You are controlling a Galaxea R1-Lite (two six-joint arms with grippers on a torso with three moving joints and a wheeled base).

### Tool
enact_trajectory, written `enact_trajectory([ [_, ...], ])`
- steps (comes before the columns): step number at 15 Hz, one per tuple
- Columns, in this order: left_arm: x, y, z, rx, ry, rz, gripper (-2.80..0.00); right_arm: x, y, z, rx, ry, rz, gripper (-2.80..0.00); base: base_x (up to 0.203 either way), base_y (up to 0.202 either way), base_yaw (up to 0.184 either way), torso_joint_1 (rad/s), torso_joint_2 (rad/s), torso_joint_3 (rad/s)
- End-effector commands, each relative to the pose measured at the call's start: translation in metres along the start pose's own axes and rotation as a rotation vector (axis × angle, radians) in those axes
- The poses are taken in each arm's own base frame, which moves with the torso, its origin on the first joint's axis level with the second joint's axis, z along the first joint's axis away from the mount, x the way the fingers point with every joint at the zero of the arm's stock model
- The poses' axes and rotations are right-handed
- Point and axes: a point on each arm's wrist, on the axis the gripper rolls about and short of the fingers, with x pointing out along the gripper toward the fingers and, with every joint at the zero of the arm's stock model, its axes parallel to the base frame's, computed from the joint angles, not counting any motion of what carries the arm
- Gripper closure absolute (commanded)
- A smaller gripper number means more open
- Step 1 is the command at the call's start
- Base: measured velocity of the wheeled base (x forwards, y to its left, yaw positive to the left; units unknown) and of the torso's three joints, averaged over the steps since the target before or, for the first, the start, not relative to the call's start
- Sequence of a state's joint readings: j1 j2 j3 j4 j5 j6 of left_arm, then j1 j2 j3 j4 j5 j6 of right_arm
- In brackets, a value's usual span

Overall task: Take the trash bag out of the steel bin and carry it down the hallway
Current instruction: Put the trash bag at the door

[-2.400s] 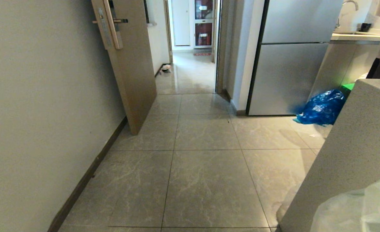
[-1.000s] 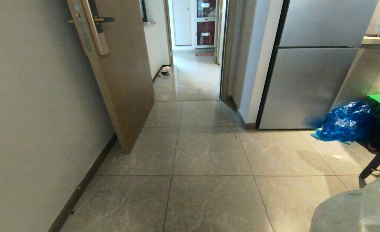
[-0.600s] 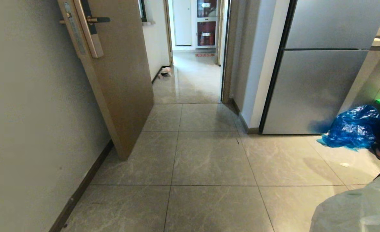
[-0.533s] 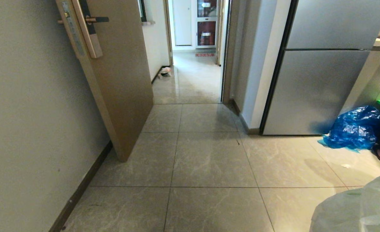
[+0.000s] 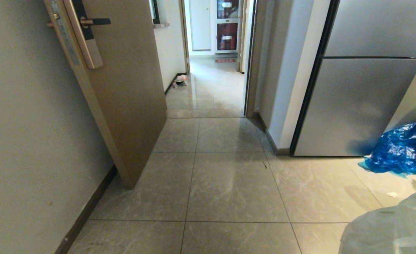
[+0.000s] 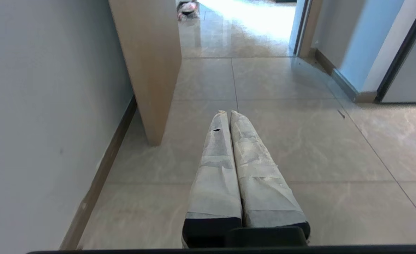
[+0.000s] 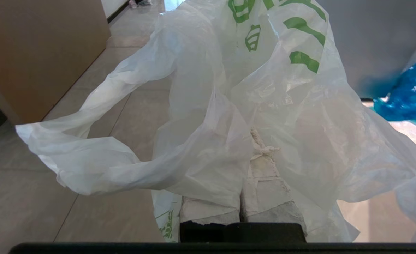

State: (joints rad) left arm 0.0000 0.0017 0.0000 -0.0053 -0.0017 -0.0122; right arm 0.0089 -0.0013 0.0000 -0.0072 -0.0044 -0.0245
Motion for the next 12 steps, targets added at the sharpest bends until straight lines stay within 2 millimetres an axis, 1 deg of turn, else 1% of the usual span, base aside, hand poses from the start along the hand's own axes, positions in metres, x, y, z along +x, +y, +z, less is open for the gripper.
enact_trajectory([
  [1, 0.0000, 0.0000, 0.0001, 0.000, -0.001, 0.000, 0.00, 0.0001, 0.0000, 0.0001, -0.001, 0.001, 0.000, 0.00, 0.203, 0.000, 0.000, -0.006, 0.00, 0.002],
  [12, 0.0000, 0.0000, 0.0001, -0.001, -0.001, 0.000, 0.00, 0.0001, 0.0000, 0.0001, 0.000, 0.001, 0.000, 0.00, 0.193, 0.000, 0.001, 0.003, 0.00, 0.001],
])
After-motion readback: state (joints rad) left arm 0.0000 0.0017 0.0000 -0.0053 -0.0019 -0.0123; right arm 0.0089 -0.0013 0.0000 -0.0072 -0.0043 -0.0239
